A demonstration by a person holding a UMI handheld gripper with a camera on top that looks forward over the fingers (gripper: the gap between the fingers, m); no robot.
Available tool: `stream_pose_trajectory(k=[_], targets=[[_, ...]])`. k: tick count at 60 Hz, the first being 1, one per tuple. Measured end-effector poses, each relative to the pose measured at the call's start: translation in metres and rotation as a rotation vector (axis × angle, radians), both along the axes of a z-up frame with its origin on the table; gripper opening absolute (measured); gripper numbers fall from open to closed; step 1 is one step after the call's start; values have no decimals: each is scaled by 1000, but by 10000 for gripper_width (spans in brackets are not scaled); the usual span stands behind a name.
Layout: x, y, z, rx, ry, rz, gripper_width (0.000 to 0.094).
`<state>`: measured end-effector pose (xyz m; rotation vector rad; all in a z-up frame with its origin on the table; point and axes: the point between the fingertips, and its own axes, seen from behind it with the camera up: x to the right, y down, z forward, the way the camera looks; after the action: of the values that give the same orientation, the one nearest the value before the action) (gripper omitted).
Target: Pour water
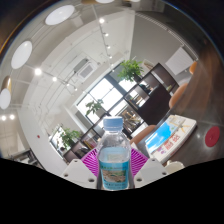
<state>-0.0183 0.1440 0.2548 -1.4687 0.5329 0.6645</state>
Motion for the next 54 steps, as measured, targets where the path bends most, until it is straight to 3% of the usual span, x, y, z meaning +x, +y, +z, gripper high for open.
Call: stream_pose_trajectory(k=[5, 15, 31, 38, 54], targets=[[27, 2, 11, -18, -313, -54, 367], [99, -7, 25, -37, -640, -232, 368], [232, -12, -56, -237, -767, -399, 380], [274, -5, -105, -302, -757, -419, 382], [287, -9, -172, -419, -743, -410, 388]])
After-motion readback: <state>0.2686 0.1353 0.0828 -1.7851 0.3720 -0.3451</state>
